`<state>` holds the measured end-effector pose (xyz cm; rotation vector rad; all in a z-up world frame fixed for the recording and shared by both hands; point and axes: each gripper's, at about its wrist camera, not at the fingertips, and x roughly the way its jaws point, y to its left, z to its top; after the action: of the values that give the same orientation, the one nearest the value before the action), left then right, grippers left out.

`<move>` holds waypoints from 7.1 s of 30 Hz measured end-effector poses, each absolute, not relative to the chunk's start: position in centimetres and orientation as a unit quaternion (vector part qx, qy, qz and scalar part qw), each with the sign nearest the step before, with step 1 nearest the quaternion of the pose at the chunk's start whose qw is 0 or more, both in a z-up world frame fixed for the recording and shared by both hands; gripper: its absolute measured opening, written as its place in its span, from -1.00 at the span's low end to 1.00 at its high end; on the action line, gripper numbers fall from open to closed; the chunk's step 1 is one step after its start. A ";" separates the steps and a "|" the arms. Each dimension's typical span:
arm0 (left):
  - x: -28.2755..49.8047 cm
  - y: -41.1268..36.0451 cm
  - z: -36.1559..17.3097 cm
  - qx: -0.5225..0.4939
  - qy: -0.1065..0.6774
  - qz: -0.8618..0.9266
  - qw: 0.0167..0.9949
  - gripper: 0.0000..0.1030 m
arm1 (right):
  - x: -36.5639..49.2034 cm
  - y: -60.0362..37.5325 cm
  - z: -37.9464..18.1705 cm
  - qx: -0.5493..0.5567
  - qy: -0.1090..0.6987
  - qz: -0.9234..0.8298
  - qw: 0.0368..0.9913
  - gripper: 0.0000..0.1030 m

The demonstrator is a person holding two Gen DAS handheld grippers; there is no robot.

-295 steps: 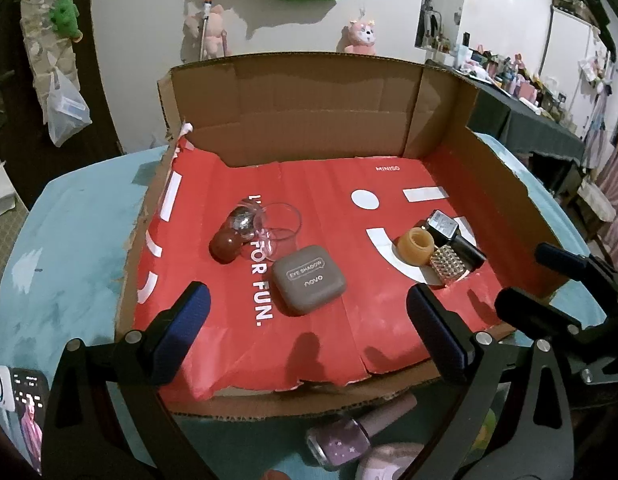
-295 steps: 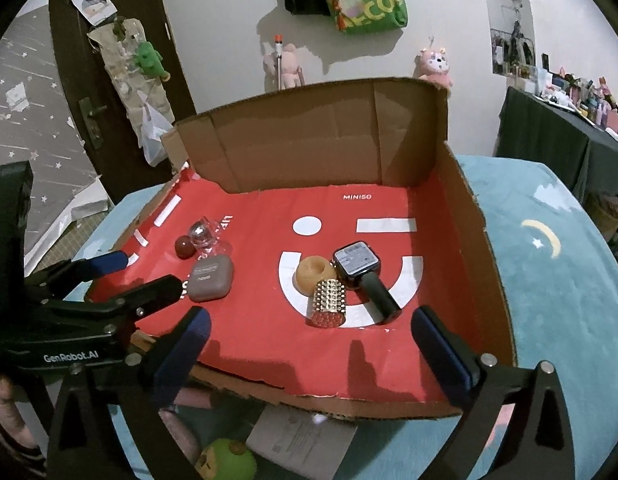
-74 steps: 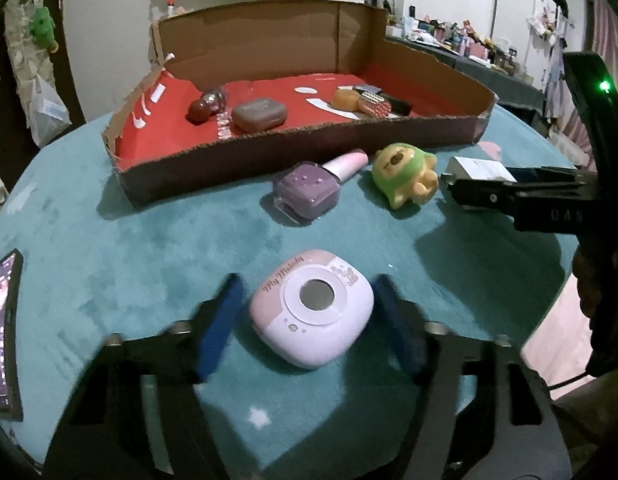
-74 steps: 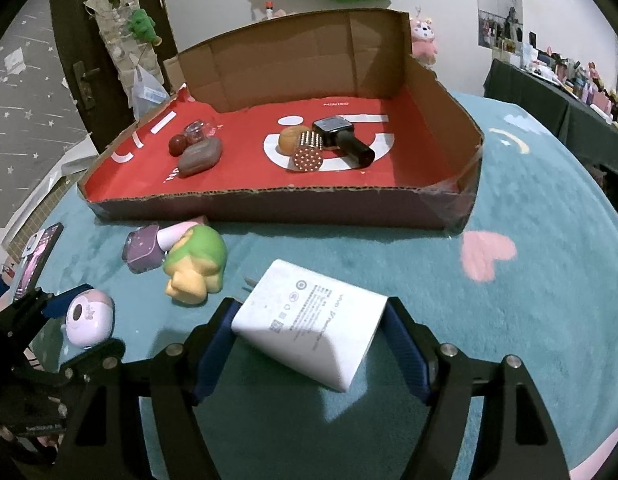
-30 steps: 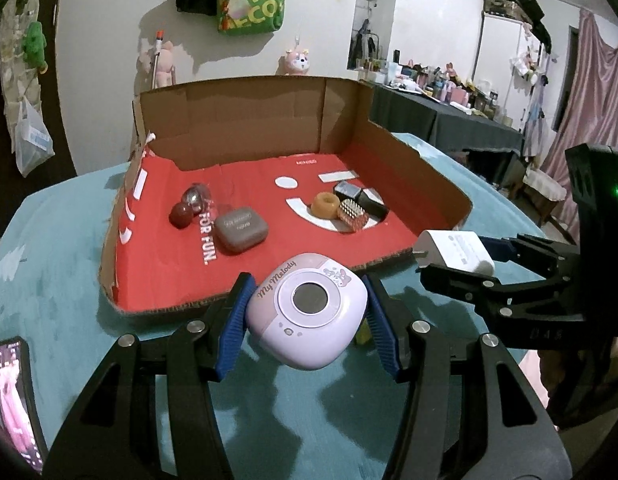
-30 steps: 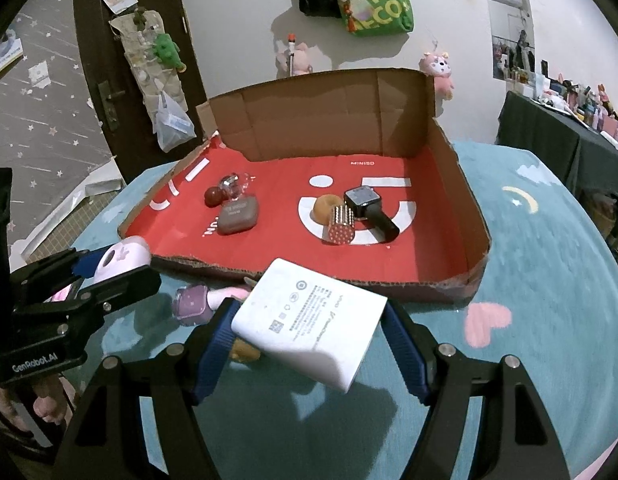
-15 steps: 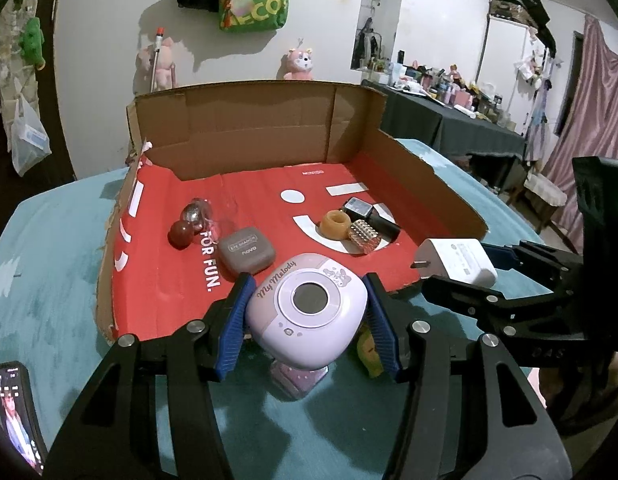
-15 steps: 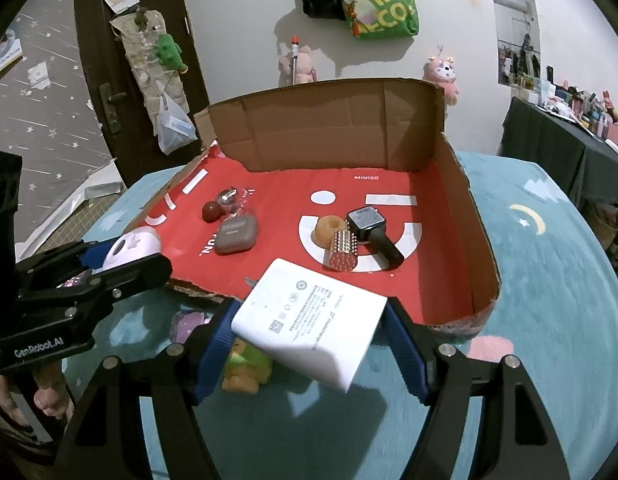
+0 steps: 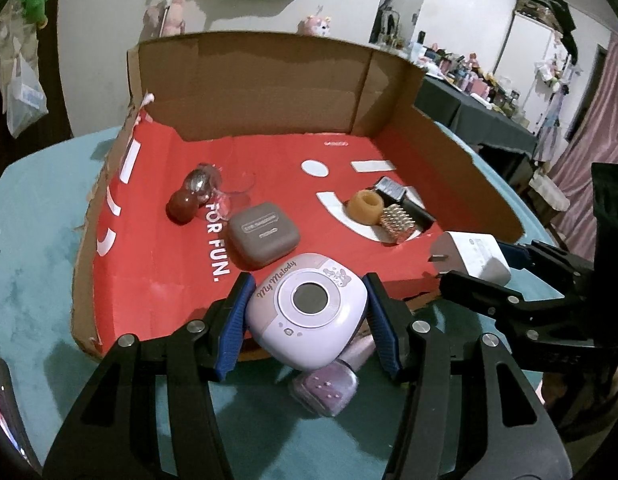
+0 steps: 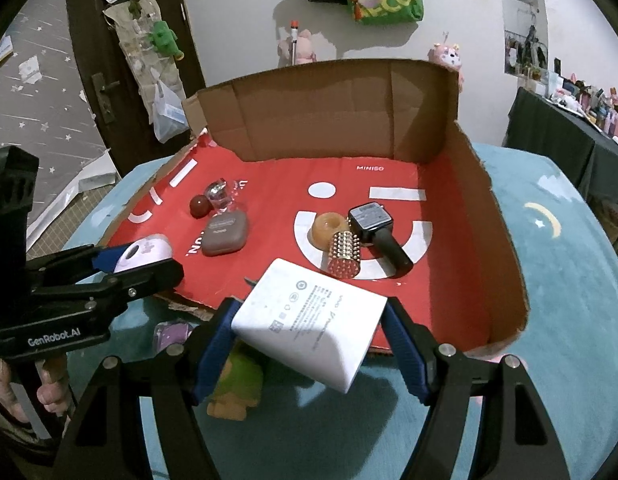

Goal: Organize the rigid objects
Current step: 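Lift the pink compact and white charger and carry them into the box, then lower the compact beside the eye shadow case and the charger beside the roller, open both grippers, then withdraw both grippers from the box toward the nail polish and figurine, then grasp the purple nail polish with the left gripper while the right grasps the green figurine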

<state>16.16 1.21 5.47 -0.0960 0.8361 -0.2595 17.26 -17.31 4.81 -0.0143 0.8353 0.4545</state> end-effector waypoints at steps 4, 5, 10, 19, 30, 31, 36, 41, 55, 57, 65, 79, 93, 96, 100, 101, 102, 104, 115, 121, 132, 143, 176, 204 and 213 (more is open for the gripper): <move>17.0 1.2 4.9 -0.048 0.416 -0.130 0.899 0.02 | 18.1 -17.1 4.4 -0.004 0.410 0.223 0.884 0.45; 17.2 1.1 4.8 -0.048 0.418 -0.129 0.898 0.02 | 18.2 -17.1 4.4 -0.005 0.410 0.224 0.884 0.45; 18.1 1.2 4.2 -0.047 0.426 -0.125 0.895 0.02 | 19.1 -16.8 4.4 -0.006 0.414 0.228 0.881 0.45; 19.2 1.4 3.1 -0.044 0.443 -0.117 0.888 0.02 | 20.7 -15.4 3.2 -0.011 0.441 0.250 0.862 0.45; 20.5 2.0 2.0 -0.053 0.455 -0.110 0.882 0.02 | 21.8 -15.1 1.9 -0.005 0.461 0.249 0.852 0.45; 20.6 2.0 2.0 -0.052 0.455 -0.110 0.882 0.02 | 22.1 -15.2 1.7 -0.004 0.464 0.247 0.851 0.45; 21.2 2.0 2.0 -0.051 0.454 -0.106 0.883 0.02 | 22.6 -15.2 1.3 -0.008 0.466 0.240 0.851 0.45; 21.9 2.1 2.0 -0.053 0.452 -0.101 0.885 0.02 | 23.2 -15.0 1.2 -0.017 0.461 0.231 0.857 0.45; 22.8 1.9 2.0 -0.044 0.446 -0.089 0.889 0.02 | 24.3 -15.3 1.0 -0.026 0.450 0.202 0.869 0.45; 22.8 1.9 1.9 -0.043 0.446 -0.089 0.889 0.02 | 24.3 -15.3 1.0 -0.026 0.450 0.202 0.869 0.46; 22.8 1.9 1.9 -0.043 0.446 -0.089 0.889 0.03 | 24.3 -15.2 1.0 -0.030 0.450 0.201 0.870 0.46; 22.8 1.9 1.9 -0.045 0.447 -0.089 0.889 0.03 | 24.3 -15.2 0.9 -0.030 0.450 0.201 0.870 0.46; 22.8 2.1 2.0 -0.050 0.444 -0.084 0.891 0.07 | 24.3 -15.3 0.9 -0.024 0.451 0.203 0.869 0.48; 22.6 2.0 2.2 -0.045 0.441 -0.083 0.892 0.15 | 24.3 -15.4 1.0 -0.019 0.451 0.203 0.869 0.48; 22.3 1.8 2.5 -0.038 0.434 -0.081 0.896 0.23 | 24.2 -15.4 1.1 -0.019 0.450 0.202 0.870 0.48; 22.3 1.7 2.6 -0.037 0.433 -0.080 0.897 0.23 | 24.2 -15.5 1.2 -0.018 0.450 0.201 0.870 0.47; 22.2 1.7 2.6 -0.037 0.434 -0.079 0.897 0.23 | 24.1 -15.5 1.2 -0.018 0.449 0.201 0.870 0.47; 22.1 1.7 2.7 -0.035 0.435 -0.077 0.897 0.23 | 23.9 -15.5 1.4 -0.018 0.446 0.201 0.872 0.47; 20.8 1.7 3.9 -0.033 0.420 -0.072 0.904 0.39 | 22.9 -15.8 2.4 -0.015 0.434 0.203 0.878 0.57; 19.7 1.5 4.8 -0.028 0.411 -0.069 0.909 0.39 | 21.8 -15.9 3.2 -0.015 0.421 0.209 0.883 0.78; 17.4 1.2 5.9 -0.020 0.397 -0.062 0.916 0.63 | 19.2 -16.4 5.0 -0.012 0.389 0.216 0.895 1.00; 14.4 1.2 7.2 -0.017 0.374 -0.060 0.926 0.89 | 16.2 -16.6 6.6 -0.015 0.364 0.226 0.904 1.00; 9.8 0.2 4.3 0.001 0.407 -0.074 0.910 0.96 | 11.8 -16.6 3.9 -0.020 0.400 0.248 0.882 0.90; 11.7 -1.3 1.2 0.038 0.436 -0.107 0.893 -0.08 | 13.9 -15.0 0.8 -0.002 0.446 0.291 0.846 -0.06; 11.2 -1.1 1.5 0.036 0.431 -0.108 0.895 -0.18 | 13.7 -15.0 1.0 0.002 0.446 0.298 0.844 -0.18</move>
<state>11.20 -1.09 1.47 0.0739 0.8936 -0.2248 13.69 -15.03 1.01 0.0038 0.9420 0.6289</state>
